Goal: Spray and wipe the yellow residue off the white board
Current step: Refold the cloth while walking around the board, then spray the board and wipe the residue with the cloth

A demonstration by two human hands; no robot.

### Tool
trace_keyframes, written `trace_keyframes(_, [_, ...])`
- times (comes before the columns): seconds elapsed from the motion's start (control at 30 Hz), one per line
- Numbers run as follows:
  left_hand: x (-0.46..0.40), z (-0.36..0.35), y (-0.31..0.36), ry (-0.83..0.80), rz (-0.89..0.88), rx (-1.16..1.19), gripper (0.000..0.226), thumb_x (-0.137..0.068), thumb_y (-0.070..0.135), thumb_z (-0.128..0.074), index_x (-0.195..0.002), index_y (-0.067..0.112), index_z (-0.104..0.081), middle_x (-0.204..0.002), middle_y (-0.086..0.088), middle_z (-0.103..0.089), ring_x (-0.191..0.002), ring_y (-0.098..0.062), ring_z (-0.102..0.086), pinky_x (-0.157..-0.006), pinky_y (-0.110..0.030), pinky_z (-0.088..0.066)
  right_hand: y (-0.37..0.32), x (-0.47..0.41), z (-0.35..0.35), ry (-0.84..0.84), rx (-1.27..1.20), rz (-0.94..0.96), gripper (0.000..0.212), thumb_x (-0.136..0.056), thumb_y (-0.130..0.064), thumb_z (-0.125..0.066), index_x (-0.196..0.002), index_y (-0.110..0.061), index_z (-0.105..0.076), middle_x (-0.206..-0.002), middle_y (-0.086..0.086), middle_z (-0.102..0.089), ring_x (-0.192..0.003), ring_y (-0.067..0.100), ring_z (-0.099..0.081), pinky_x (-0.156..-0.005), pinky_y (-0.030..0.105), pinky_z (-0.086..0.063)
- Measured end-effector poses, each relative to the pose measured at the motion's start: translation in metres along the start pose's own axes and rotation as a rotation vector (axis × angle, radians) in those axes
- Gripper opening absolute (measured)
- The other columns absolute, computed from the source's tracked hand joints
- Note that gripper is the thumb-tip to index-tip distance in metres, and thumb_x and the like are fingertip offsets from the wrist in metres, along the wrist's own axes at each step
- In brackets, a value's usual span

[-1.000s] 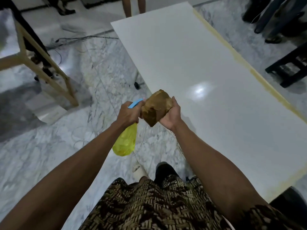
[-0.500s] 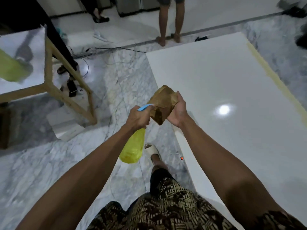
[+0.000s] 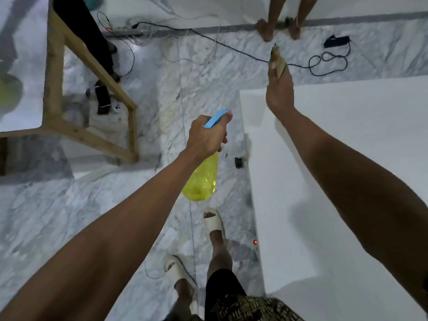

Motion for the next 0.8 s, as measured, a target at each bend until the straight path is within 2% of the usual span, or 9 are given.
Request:
trace_keyframes(0.07, [-0.026,0.003,-0.007,0.010,0.011,0.012,0.054,-0.102,0.045,-0.066,-0.073,0.000,-0.067,-0.075,-0.021,-0.071,-0.037,-0.008,-0.056,-0.041,-0.019,-0.044,0.015,-0.034,-0.023,-0.011,0.262,0.139,0.050,-0.103,-0.035,-0.038,-0.150,-0.019,-0.038,-0.143,0.007,-0.055,-0.130,0.028,-0.052,-0.108,0.046,-0.041])
trace_keyframes(0.13, [-0.044,0.007,-0.017,0.014,0.019,0.007,0.053,-0.102,0.045,-0.066,-0.067,0.004,-0.067,-0.077,-0.023,-0.073,-0.036,-0.009,-0.055,-0.042,-0.019,-0.044,0.044,-0.042,-0.054,-0.159,0.644,0.161,0.056,-0.103,-0.039,-0.038,-0.155,-0.022,-0.028,-0.156,0.009,-0.038,-0.143,0.032,-0.035,-0.114,0.060,-0.027])
trace_keyframes(0.17, [-0.050,0.009,-0.022,0.016,0.030,0.004,0.053,-0.101,0.046,-0.066,-0.067,0.006,-0.068,-0.077,-0.021,-0.074,-0.036,-0.009,-0.055,-0.042,-0.020,-0.045,0.059,-0.034,-0.070,-0.296,0.842,0.154,0.063,-0.102,-0.050,-0.035,-0.157,-0.024,-0.020,-0.162,0.011,-0.024,-0.149,0.034,-0.022,-0.119,0.065,-0.014])
trace_keyframes(0.23, [-0.060,0.011,-0.035,0.013,0.056,-0.019,0.057,-0.101,0.049,-0.066,-0.071,0.001,-0.071,-0.075,-0.019,-0.076,-0.037,-0.012,-0.056,-0.045,-0.021,-0.047,0.082,-0.013,-0.090,-0.466,1.048,0.174,0.084,-0.092,-0.076,-0.022,-0.159,-0.027,-0.008,-0.167,0.012,-0.001,-0.153,0.037,0.000,-0.116,0.059,0.012])
trace_keyframes(0.27, [-0.065,0.013,-0.042,0.012,0.072,-0.028,0.060,-0.100,0.050,-0.065,-0.074,-0.003,-0.072,-0.076,-0.020,-0.076,-0.037,-0.013,-0.056,-0.046,-0.022,-0.047,0.084,-0.010,-0.095,-0.426,1.059,0.196,0.088,-0.088,-0.081,-0.014,-0.158,-0.028,-0.014,-0.167,0.012,-0.004,-0.153,0.037,-0.002,-0.117,0.058,0.012])
trace_keyframes(0.33, [-0.070,0.017,-0.054,0.013,0.097,-0.028,0.062,-0.101,0.049,-0.065,-0.078,-0.008,-0.072,-0.078,-0.022,-0.076,-0.035,-0.011,-0.055,-0.046,-0.021,-0.047,0.076,-0.017,-0.093,-0.222,1.012,0.259,0.083,-0.091,-0.074,-0.003,-0.152,-0.027,-0.034,-0.163,0.010,-0.026,-0.150,0.034,-0.020,-0.119,0.060,-0.004])
trace_keyframes(0.4, [-0.071,0.018,-0.062,0.012,0.112,-0.019,0.062,-0.102,0.047,-0.065,-0.080,-0.010,-0.071,-0.081,-0.024,-0.076,-0.034,-0.007,-0.054,-0.044,-0.019,-0.045,0.070,-0.037,-0.088,-0.111,1.014,0.262,0.070,-0.098,-0.062,-0.013,-0.154,-0.024,-0.033,-0.162,0.011,-0.027,-0.151,0.033,-0.021,-0.121,0.059,-0.006])
trace_keyframes(0.5, [-0.069,0.018,-0.072,0.011,0.119,-0.015,0.056,-0.102,0.044,-0.065,-0.071,-0.002,-0.069,-0.083,-0.027,-0.075,-0.033,-0.006,-0.054,-0.041,-0.018,-0.043,0.079,-0.056,-0.095,-0.212,1.059,0.137,0.076,-0.099,-0.061,-0.025,-0.159,-0.016,-0.012,-0.167,0.014,-0.007,-0.154,0.033,-0.005,-0.123,0.055,0.001])
trace_keyframes(0.8, [-0.049,0.015,-0.087,-0.005,0.142,-0.022,0.062,-0.101,0.052,-0.064,-0.074,-0.004,-0.070,-0.077,-0.021,-0.076,-0.034,-0.009,-0.053,-0.043,-0.018,-0.044,0.089,-0.038,-0.102,-0.166,1.103,0.159,0.078,-0.100,-0.052,-0.031,-0.158,-0.005,-0.008,-0.167,0.015,-0.006,-0.154,0.031,-0.004,-0.124,0.053,0.000])
Point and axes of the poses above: each hand's wrist, its own x-axis away from the middle knuckle, its own z-axis out of the back of the hand, y = z × x, the point moved 2 cm from there along -x, towards the middle knuckle
